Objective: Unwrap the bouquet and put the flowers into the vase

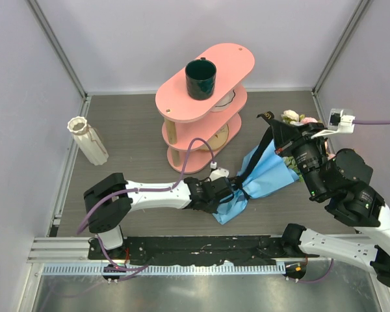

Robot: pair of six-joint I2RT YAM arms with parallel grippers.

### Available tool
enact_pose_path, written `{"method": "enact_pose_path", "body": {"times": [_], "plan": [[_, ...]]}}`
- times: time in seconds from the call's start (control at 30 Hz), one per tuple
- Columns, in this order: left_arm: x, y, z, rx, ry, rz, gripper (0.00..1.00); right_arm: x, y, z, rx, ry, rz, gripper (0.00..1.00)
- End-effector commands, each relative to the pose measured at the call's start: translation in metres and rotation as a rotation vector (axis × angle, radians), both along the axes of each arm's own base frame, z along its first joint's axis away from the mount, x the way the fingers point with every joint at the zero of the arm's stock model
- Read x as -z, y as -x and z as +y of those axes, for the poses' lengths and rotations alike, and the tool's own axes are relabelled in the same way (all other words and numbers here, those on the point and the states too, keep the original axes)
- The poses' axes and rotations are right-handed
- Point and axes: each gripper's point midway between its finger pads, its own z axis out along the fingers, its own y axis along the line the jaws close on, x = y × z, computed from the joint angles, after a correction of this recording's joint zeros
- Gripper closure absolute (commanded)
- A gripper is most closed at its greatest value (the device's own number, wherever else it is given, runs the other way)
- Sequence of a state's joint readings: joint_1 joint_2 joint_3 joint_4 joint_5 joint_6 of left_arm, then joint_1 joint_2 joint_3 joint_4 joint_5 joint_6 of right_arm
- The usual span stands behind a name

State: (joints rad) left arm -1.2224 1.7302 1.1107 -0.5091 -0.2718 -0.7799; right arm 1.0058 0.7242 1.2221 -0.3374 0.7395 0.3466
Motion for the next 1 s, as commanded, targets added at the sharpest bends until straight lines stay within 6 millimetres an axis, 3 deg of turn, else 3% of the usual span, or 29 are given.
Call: {"method": "enact_pose_path", "body": {"times": [0.0,0.07,0.17,0.27,0.37,0.4,0.5,0.53,0.57,0.63,0.67,0.73,0.87,0.97], "plan": [[-0.011,0.002,-0.007,-0.001,0.055,0.008,1.0,-0.035,0.003,-0.013,0.027,-0.054,-0.08,0.99],[-0.012,0.002,-0.008,0.003,0.058,0.009,1.0,-0.036,0.004,-0.016,0.036,-0.054,-0.085,0.99],[-0.018,0.0,-0.008,0.007,0.067,-0.008,1.0,-0.02,0.002,-0.019,0.06,-0.035,-0.063,0.99],[-0.034,-0.004,-0.011,0.022,0.098,-0.042,1.0,0.013,-0.003,-0.022,0.101,0.004,-0.005,0.99],[-0.067,-0.013,-0.011,0.017,0.164,-0.126,1.0,0.047,-0.004,-0.03,0.151,0.024,0.052,0.99],[-0.087,-0.021,-0.006,0.011,0.192,-0.192,1.0,0.06,-0.004,-0.032,0.163,0.037,0.068,0.99],[-0.123,-0.037,0.003,0.0,0.243,-0.33,1.0,0.08,-0.005,-0.038,0.194,0.062,0.097,0.99],[-0.147,-0.038,0.008,-0.006,0.3,-0.374,1.0,0.084,-0.005,-0.04,0.203,0.071,0.102,0.99],[-0.154,-0.04,0.012,-0.001,0.314,-0.405,1.0,0.086,-0.005,-0.044,0.22,0.077,0.106,0.99],[-0.194,-0.045,0.022,0.001,0.397,-0.51,1.0,0.089,-0.004,-0.048,0.239,0.094,0.113,0.99],[-0.2,-0.045,0.027,0.005,0.411,-0.539,1.0,0.089,-0.005,-0.052,0.256,0.098,0.114,0.99],[-0.235,-0.048,0.039,0.006,0.482,-0.638,1.0,0.087,-0.004,-0.056,0.271,0.109,0.113,0.99],[-0.267,-0.053,0.063,-0.023,0.521,-0.769,1.0,0.082,0.0,-0.067,0.295,0.1,0.102,0.99],[-0.278,-0.059,0.077,-0.022,0.472,-0.851,1.0,0.076,0.004,-0.073,0.293,0.073,0.091,0.99]]}}
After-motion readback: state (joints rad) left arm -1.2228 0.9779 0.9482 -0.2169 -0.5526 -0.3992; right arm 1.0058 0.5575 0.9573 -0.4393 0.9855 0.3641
